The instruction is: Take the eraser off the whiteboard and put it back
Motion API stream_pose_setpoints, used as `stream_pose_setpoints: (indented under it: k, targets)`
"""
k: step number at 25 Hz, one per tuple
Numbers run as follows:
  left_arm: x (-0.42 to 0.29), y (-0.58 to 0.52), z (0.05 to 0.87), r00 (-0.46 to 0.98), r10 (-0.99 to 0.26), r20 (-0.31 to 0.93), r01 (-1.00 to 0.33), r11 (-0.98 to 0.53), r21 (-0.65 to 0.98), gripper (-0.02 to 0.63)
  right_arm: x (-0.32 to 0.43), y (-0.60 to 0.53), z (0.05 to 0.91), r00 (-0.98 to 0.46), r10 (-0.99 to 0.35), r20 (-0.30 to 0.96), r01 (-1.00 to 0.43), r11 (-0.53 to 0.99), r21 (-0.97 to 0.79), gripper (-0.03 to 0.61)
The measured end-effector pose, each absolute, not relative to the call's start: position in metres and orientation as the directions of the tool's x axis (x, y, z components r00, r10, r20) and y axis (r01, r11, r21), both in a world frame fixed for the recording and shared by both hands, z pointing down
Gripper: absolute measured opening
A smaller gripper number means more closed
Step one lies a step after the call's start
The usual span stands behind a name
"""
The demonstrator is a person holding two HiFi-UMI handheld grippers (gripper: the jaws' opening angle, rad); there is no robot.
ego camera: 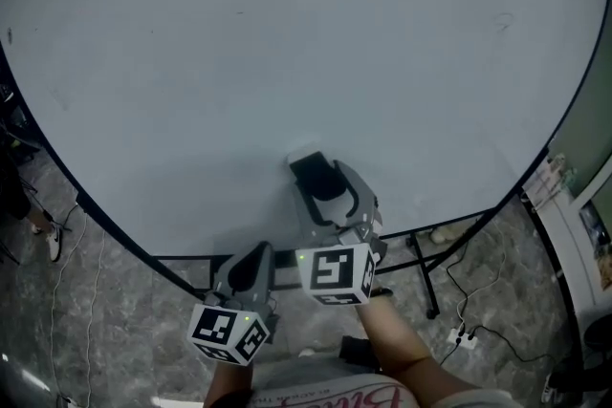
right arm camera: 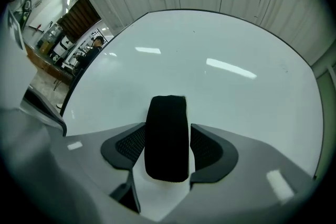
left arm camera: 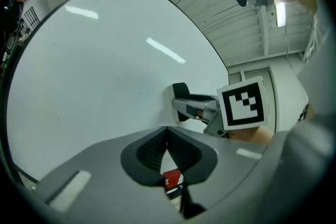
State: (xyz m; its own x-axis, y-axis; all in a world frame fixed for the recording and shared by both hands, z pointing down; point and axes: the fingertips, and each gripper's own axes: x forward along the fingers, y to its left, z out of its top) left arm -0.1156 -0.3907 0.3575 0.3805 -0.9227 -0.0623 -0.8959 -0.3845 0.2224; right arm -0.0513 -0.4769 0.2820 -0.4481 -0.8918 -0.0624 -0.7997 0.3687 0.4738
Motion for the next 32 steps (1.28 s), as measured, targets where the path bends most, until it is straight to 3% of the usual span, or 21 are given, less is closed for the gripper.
stream_pose_setpoints:
  k: [18,25,32]
  targets:
    - [-0.116,-0.353,0.355,0.509,-0.859,-0.06,-0.836,-0.509,0.204,-0.002,-0.048,-0.433,0.291,-0.367,-0.929,-0.04,-0.843,0.314,0.437,0.233]
    - [-0.124,-0.313,0.359,0.531,-0.845,-0.065,-0.822,-0.533,0.202,-0.002,-0.051,-0.373,0.307,-0.412,-0.911,-0.002,-0.874,0.395,0.282,0.233]
    - [-0.125,-0.29,0.354,0.542,-0.835,-0.09,-0.817,-0.549,0.173,-0.002,-0.051,-0.308,0.335,-0.478,-0.879,0.009,-0.878,0.478,0.02,0.233]
